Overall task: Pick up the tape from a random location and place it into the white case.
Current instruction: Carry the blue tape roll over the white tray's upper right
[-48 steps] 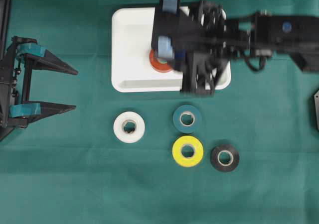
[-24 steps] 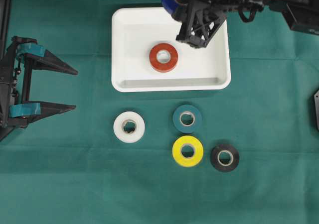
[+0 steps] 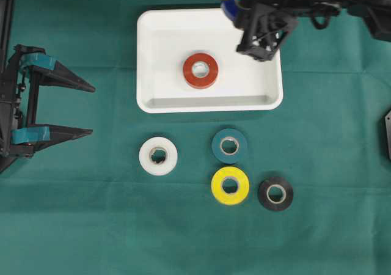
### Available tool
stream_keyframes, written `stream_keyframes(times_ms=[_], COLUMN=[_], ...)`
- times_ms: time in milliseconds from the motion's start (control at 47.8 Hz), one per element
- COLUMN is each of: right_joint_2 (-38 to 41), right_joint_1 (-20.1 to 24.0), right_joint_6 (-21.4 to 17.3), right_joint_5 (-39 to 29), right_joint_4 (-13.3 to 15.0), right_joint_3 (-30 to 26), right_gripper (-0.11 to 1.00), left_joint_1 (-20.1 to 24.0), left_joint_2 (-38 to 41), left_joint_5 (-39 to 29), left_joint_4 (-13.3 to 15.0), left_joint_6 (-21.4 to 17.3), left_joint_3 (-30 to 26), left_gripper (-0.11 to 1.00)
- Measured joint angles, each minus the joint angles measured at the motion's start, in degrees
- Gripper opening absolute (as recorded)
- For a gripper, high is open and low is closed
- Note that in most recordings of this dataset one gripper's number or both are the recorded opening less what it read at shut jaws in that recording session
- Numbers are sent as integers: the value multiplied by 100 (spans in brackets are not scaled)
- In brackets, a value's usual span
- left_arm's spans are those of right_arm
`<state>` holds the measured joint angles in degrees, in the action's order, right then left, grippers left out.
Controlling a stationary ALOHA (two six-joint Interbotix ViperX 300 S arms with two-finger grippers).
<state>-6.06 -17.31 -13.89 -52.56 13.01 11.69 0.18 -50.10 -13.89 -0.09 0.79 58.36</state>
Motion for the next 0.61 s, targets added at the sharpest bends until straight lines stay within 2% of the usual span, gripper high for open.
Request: stream_keyframes(times_ms=[230, 607], right_joint_2=[-272, -281], right_joint_1=[-26, -26], right_joint_6=[-18, -18], right_joint_5=[44, 79], right_joint_4=[0, 0], right_joint_3=[316, 325], right_gripper=[32, 32], left_joint_1=[9, 9], left_joint_2=[9, 0], left_joint_5=[0, 0], left_joint_4=[0, 0], left_joint_6=[0, 0], left_joint_3=[0, 0], left_gripper=[96, 96])
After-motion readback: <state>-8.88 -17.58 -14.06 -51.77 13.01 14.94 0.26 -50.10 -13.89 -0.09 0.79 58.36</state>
